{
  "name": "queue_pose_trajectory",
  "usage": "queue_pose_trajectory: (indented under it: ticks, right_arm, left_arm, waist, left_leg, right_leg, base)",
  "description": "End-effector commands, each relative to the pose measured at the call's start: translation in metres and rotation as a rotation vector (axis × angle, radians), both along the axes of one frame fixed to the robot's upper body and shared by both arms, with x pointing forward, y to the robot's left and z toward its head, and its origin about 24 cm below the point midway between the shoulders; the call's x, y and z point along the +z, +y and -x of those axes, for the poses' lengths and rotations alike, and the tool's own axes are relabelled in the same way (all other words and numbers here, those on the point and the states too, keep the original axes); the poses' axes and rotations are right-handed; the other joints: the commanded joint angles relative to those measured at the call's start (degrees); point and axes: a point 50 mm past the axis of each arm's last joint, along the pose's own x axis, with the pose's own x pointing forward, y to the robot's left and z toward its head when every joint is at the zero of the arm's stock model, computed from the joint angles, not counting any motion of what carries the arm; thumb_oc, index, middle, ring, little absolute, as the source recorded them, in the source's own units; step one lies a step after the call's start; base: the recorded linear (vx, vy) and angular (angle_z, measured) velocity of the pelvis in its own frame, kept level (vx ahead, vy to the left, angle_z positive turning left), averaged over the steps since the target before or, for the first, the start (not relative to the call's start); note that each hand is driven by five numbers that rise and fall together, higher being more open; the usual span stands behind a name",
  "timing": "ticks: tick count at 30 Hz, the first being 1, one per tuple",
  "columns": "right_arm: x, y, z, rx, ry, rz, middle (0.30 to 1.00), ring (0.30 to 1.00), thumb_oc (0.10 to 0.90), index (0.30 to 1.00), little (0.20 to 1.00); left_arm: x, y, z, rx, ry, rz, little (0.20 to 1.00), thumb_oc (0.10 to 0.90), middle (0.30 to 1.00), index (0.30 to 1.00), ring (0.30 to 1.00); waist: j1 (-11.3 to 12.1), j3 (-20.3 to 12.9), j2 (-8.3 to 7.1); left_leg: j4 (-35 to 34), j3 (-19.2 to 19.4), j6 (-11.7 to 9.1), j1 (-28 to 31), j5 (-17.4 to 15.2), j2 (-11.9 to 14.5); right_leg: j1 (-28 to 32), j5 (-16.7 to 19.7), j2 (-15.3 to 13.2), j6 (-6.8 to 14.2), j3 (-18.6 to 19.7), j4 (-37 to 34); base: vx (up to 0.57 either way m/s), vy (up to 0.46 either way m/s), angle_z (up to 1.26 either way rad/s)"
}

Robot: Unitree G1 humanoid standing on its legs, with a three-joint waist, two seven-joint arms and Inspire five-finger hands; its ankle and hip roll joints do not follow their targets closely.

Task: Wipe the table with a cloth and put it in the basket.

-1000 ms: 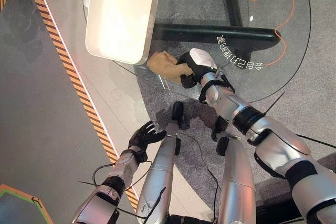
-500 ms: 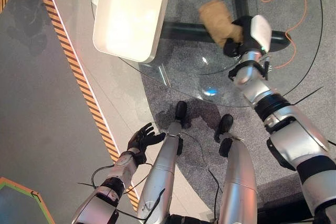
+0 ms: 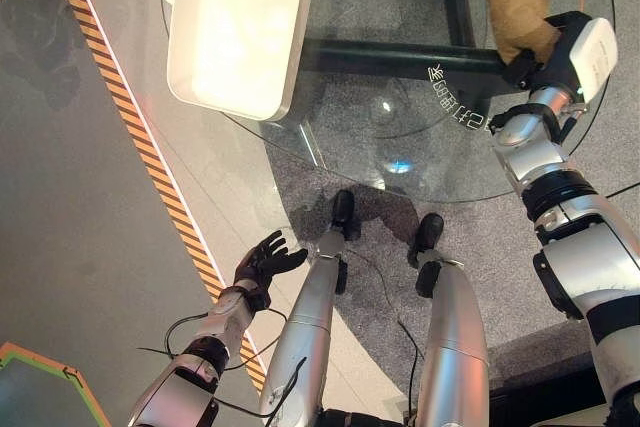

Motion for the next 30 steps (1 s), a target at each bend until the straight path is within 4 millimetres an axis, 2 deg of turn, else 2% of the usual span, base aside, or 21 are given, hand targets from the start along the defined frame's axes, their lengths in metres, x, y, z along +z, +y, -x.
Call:
queue_pose_trajectory:
  ticks: [1, 10, 16, 18, 19, 25, 26, 27, 30]
  right_arm:
    - [0.062, -0.054, 0.030, -0.251, -0.240, 0.022, 0.300, 0.300, 0.100, 0.300, 0.200]
    - [0.059, -0.066, 0.036, -0.279, -0.261, -0.043, 0.300, 0.300, 0.100, 0.300, 0.200]
    - [0.059, -0.059, 0.031, -0.218, -0.249, -0.032, 0.300, 0.300, 0.100, 0.300, 0.200]
    - [0.059, -0.049, 0.026, -0.155, -0.239, -0.026, 0.300, 0.300, 0.100, 0.300, 0.200]
    - [0.062, -0.044, 0.024, -0.117, -0.240, -0.021, 0.300, 0.300, 0.100, 0.300, 0.200]
    - [0.066, 0.008, 0.005, 0.128, -0.131, 0.139, 0.300, 0.300, 0.100, 0.300, 0.200]
    - [0.059, 0.018, 0.000, 0.190, -0.082, 0.177, 0.300, 0.300, 0.100, 0.300, 0.200]
    - [0.059, 0.018, 0.000, 0.190, -0.082, 0.177, 0.300, 0.300, 0.100, 0.300, 0.200]
    - [0.050, 0.045, -0.007, 0.319, -0.001, 0.257, 0.300, 0.300, 0.100, 0.300, 0.200]
  left_arm:
    - [-0.013, 0.022, 0.019, 0.065, 0.041, -0.014, 0.900, 0.800, 0.900, 0.900, 0.900]
    - [-0.010, 0.030, 0.017, 0.078, 0.040, -0.018, 0.900, 0.800, 0.900, 0.900, 0.900]
    - [-0.009, 0.033, 0.017, 0.078, 0.042, -0.023, 0.900, 0.800, 0.900, 0.900, 0.900]
    - [-0.008, 0.034, 0.016, 0.077, 0.039, -0.023, 0.900, 0.800, 0.900, 0.900, 0.900]
    - [-0.006, 0.035, 0.013, 0.078, 0.030, -0.024, 0.900, 0.800, 0.900, 0.900, 0.900]
    - [-0.002, 0.030, 0.008, 0.065, 0.016, -0.027, 0.900, 0.800, 0.900, 0.900, 0.900]
    - [-0.005, 0.030, 0.011, 0.058, 0.027, -0.031, 0.900, 0.800, 0.900, 0.900, 0.900]
    - [-0.005, 0.030, 0.011, 0.058, 0.027, -0.031, 0.900, 0.800, 0.900, 0.900, 0.900]
    - [-0.005, 0.027, 0.010, 0.050, 0.025, -0.035, 0.900, 0.800, 0.900, 0.900, 0.900]
  waist:
    - [-1.66, -1.03, 1.89]
    - [-1.86, -1.03, 1.41]
    - [-1.77, -1.03, 1.13]
    - [-1.79, -1.03, 1.02]
    - [-1.80, -1.03, 0.95]
    - [-1.34, -1.03, 0.91]
    - [-1.10, -1.03, 0.90]
    - [-1.10, -1.03, 0.90]
    - [-0.72, -1.03, 0.99]
  left_leg:
    - [6.20, 5.23, 4.06, 1.21, -9.58, -1.66]
    - [6.52, 4.96, 4.14, 1.01, -9.83, -1.62]
    - [6.58, 4.72, 4.18, 0.86, -9.81, -1.69]
    - [6.38, 4.73, 4.14, 0.76, -9.58, -1.70]
    - [5.81, 4.97, 4.45, -0.48, -7.73, -1.71]
    - [5.35, 4.71, 4.29, -0.48, -7.26, -2.11]
    - [5.85, 4.47, 3.95, 0.99, -9.08, -2.17]
    - [5.85, 4.47, 3.95, 0.99, -9.08, -2.17]
    - [5.60, 4.46, 3.89, 1.27, -8.92, -2.36]
  right_leg:
    - [0.71, 3.18, 2.26, 1.95, -0.89, -5.69]
    - [0.89, 2.98, 2.47, 1.97, -0.84, -5.74]
    - [0.90, 2.88, 2.60, 1.92, -0.95, -5.62]
    - [0.88, 3.03, 2.71, 1.91, -0.99, -5.84]
    - [-0.09, 4.88, 2.62, 1.38, -1.62, -6.77]
    - [0.14, 4.83, 2.84, 1.22, -1.82, -7.32]
    - [1.37, 2.72, 2.90, 1.65, -1.38, -6.27]
    - [1.37, 2.72, 2.90, 1.65, -1.38, -6.27]
    - [1.70, 2.44, 2.78, 1.55, -1.74, -6.32]
  base:
    - [0.00, 0.000, 0.00]
    - [0.00, 0.000, 0.00]
    - [0.00, 0.000, 0.00]
    - [-0.04, 0.001, -0.02]
    - [-0.08, 0.001, -0.03]
    - [-0.01, -0.007, -0.04]
    - [0.06, -0.018, -0.01]
    - [0.06, -0.025, 0.01]
    - [0.00, 0.000, 0.00]
